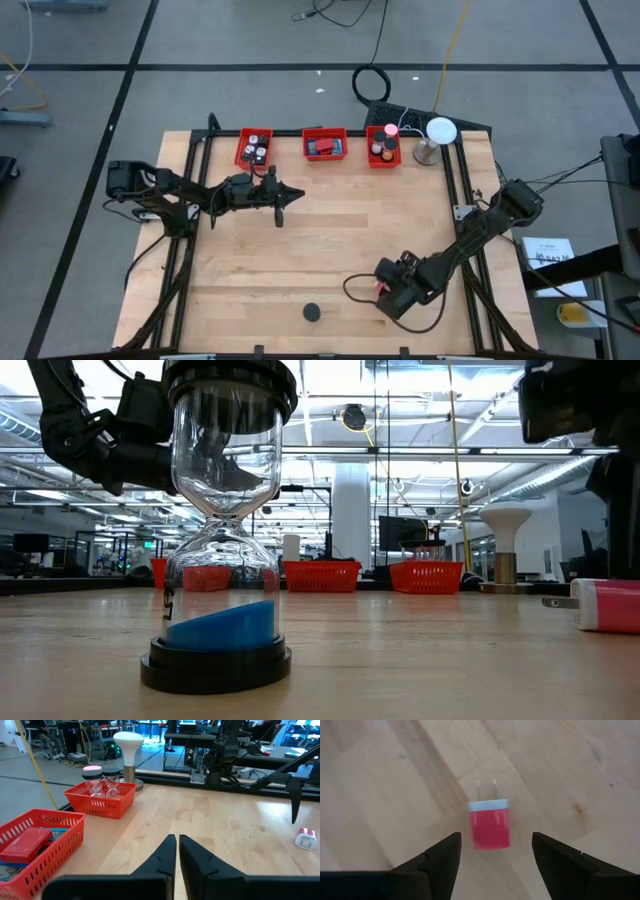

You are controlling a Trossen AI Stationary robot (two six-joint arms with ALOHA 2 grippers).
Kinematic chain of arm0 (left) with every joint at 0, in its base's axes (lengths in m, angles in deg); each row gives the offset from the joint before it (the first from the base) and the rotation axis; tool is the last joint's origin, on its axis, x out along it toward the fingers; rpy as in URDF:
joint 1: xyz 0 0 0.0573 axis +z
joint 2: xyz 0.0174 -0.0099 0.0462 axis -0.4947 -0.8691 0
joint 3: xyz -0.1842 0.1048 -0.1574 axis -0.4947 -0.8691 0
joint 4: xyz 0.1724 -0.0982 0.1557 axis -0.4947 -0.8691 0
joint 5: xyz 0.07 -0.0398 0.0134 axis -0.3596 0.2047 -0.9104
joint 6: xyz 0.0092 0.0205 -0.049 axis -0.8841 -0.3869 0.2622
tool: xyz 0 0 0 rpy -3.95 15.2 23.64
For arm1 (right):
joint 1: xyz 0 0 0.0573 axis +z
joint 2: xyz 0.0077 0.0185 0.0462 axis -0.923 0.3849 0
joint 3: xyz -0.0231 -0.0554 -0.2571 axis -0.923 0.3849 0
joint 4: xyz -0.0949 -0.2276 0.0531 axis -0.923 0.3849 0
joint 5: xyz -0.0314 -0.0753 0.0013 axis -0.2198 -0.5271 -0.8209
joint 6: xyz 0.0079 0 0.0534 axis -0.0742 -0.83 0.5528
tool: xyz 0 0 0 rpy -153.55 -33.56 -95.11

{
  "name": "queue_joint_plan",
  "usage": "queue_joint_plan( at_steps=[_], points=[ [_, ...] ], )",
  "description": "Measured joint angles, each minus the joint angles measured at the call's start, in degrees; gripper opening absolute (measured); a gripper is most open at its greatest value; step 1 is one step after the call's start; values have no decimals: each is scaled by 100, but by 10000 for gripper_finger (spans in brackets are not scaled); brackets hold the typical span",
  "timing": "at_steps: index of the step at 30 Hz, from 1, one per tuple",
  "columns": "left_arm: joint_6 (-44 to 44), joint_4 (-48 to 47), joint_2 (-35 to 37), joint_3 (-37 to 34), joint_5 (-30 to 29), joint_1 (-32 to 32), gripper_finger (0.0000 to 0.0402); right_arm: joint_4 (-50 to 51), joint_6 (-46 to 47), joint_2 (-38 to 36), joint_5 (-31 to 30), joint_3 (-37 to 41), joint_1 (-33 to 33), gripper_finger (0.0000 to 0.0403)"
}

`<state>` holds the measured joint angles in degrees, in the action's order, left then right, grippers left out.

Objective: Pick & Place Office items
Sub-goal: Put the red charger adapter into the left red bin

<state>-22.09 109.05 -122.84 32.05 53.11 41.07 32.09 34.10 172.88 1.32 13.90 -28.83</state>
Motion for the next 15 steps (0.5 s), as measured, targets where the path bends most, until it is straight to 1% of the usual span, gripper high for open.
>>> queue_joint_plan(
  at_steps=[5, 8, 12, 15],
  points=[
    [2, 2, 0, 0, 0, 0, 5, -22, -142, 192, -31, 0, -5, 239],
    [4, 2, 0, 0, 0, 0, 3, -67, -330, 351, -37, 2, -5, 232],
    [12, 2, 0, 0, 0, 0, 16, -218, -527, 536, -28, 4, -5, 209],
    [92, 4, 0, 0, -1, 0, 27, -217, -646, 571, -43, 4, -28, 180]
  ],
)
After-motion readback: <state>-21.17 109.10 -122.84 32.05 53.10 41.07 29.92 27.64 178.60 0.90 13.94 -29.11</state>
